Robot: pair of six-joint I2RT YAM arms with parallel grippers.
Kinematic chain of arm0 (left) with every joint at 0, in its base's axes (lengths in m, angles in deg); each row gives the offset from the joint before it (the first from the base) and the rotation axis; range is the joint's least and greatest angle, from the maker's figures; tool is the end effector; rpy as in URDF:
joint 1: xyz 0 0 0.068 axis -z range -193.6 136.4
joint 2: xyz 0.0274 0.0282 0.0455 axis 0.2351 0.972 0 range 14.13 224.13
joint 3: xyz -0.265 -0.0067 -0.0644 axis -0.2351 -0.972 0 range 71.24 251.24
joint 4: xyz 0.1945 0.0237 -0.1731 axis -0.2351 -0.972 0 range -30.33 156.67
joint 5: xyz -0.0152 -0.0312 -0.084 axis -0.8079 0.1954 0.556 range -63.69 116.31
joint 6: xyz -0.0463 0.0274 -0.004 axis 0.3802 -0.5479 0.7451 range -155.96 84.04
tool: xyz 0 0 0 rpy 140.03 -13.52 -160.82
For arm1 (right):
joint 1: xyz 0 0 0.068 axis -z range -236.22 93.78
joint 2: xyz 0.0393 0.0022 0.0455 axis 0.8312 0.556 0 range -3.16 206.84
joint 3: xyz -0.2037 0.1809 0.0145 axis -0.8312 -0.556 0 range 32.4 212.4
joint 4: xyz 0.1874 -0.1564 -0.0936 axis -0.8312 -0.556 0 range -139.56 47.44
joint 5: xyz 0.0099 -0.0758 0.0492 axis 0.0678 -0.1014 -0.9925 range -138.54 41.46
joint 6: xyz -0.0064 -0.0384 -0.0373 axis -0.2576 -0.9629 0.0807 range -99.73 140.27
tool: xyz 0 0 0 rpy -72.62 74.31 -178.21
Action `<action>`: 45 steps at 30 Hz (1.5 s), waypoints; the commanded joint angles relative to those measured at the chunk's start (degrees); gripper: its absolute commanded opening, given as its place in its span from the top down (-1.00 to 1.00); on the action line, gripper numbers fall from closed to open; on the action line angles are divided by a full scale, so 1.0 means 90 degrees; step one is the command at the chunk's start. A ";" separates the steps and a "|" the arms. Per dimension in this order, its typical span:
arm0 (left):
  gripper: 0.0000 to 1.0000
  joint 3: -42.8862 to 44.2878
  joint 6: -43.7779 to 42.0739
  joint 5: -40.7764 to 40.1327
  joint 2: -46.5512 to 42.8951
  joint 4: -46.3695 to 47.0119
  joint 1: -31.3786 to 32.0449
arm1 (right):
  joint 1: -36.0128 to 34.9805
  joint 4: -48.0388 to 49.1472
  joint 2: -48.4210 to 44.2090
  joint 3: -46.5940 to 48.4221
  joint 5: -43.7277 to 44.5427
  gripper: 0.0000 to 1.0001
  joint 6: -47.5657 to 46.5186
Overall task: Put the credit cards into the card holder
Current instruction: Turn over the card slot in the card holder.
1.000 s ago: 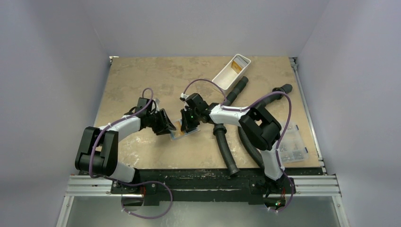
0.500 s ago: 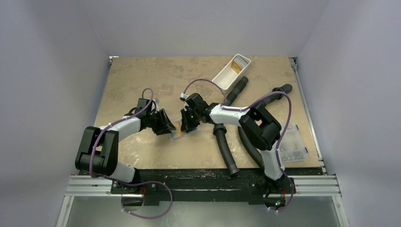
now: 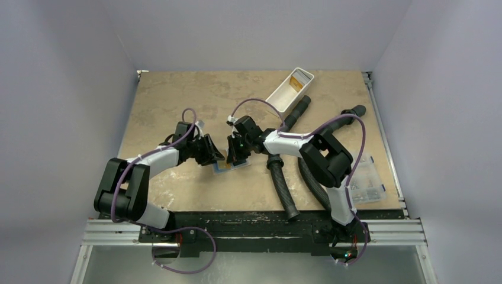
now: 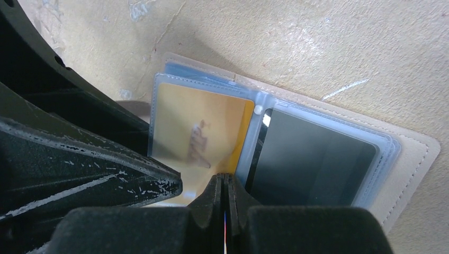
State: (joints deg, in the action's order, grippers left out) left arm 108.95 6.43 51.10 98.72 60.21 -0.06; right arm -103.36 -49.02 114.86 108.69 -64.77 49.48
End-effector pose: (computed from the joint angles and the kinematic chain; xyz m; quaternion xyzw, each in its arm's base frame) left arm 0.2589 -0.0778 0.1533 -0.1656 0.9147 -0.3241 0.1758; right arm 0.2912 0.3285 0.1477 -0.1938 0.9057 0.3220 0.1963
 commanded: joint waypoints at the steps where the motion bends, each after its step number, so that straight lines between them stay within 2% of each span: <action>1: 0.33 0.0179 0.0105 0.0261 -0.0293 0.0311 0.0109 | -0.0017 -0.0009 -0.0190 -0.0175 -0.0003 0.86 0.0034; 11: 0.14 0.0360 0.0046 0.0300 -0.0309 0.0314 0.0239 | 0.0432 -0.0100 -0.1105 -0.0557 -0.0287 0.60 0.0195; 19: 0.10 0.0705 0.0055 0.0280 0.0111 0.0518 0.0542 | 0.0840 0.0224 -0.1425 -0.1094 -0.0676 0.55 0.0248; 27: 0.04 0.0841 0.0038 0.0272 0.0479 0.0596 0.0663 | 0.1146 0.0288 -0.1719 -0.1426 -0.0663 0.53 0.0217; 31: -0.02 0.0854 -0.0052 0.0156 0.0310 0.0410 0.0663 | 0.1224 0.0131 -0.1821 -0.1433 -0.0444 0.45 0.0048; 35: -0.15 0.0843 -0.0304 -0.0096 -0.0104 -0.0008 0.0645 | 0.1343 -0.0092 -0.1880 -0.1361 -0.0241 0.39 -0.0154; 39: -0.28 0.0920 -0.0690 -0.0398 -0.0691 -0.0452 0.0615 | 0.1395 -0.0809 -0.2124 -0.0861 0.0684 0.08 -0.0733; 43: -0.37 0.1421 -0.1444 -0.0581 -0.0786 -0.1051 0.0615 | 0.1437 -0.1804 -0.1949 0.0426 0.2924 -0.38 -0.1802; 45: -0.39 0.1651 -0.1745 -0.0659 -0.0772 -0.1232 0.0615 | 0.1601 -0.1921 -0.1662 0.1025 0.3847 -0.57 -0.2378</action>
State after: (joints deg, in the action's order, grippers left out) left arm 118.48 -1.33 47.83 92.74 53.26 5.67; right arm -90.92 -61.67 99.32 106.39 -51.20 40.10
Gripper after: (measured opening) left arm 0.686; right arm 0.715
